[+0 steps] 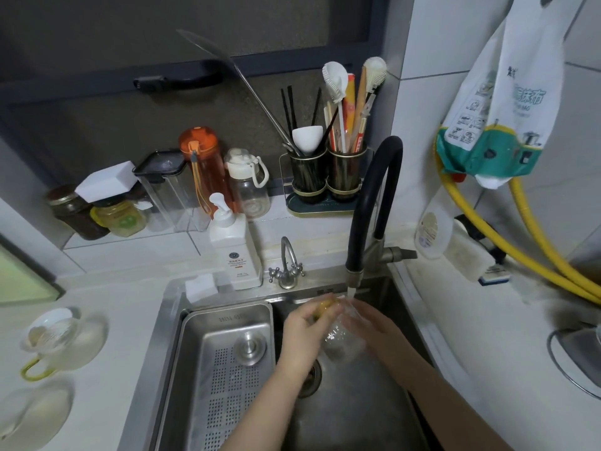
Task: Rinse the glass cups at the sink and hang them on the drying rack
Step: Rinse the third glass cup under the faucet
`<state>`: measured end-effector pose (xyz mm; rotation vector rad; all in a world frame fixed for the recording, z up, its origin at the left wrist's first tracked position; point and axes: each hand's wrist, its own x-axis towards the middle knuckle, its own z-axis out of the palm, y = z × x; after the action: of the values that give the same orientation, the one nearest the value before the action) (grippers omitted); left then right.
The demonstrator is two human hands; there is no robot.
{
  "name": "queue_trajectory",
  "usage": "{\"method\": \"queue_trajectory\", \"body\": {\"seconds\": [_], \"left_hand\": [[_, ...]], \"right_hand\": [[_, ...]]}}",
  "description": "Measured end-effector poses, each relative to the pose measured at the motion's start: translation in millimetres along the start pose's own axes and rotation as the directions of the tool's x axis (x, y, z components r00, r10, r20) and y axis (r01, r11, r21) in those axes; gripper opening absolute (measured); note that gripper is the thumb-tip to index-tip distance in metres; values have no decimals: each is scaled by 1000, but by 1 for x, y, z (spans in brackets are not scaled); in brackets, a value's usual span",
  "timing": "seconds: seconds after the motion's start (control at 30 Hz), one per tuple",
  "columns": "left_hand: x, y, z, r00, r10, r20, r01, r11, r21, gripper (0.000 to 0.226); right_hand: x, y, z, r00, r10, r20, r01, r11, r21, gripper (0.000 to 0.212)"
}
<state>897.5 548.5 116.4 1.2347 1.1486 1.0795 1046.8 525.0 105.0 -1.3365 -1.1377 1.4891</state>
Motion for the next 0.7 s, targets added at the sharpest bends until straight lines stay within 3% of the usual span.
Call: {"method": "queue_trajectory", "body": {"seconds": [0.07,0.17,0.3,0.43,0.6,0.7], "left_hand": [[-1,-2,6,986,9,-165,-16,999,-40,11],[1,-6,4,968,-54,-245,17,988,-152,9],[15,-7,0,975,-91,-203,64,989,-134,10],[25,-2,5,989,-107,-105,100,993,-71,8],[7,-18,12,998,58,-27,-48,956,288,46],[-14,-31,14,997,68,-43,-57,974,221,60]], "right_hand": [[1,0,8,997,7,-75,-9,999,-31,37],[1,-3,16,989,-74,-124,45,973,-225,8],[-4,-2,8,991,-124,-60,97,938,-332,15],[-6,-4,4,993,-116,-7,112,973,-200,8],[9,-13,13,991,-41,-129,40,999,-7,15],[17,-16,11,991,81,-109,-52,969,242,20]]}}
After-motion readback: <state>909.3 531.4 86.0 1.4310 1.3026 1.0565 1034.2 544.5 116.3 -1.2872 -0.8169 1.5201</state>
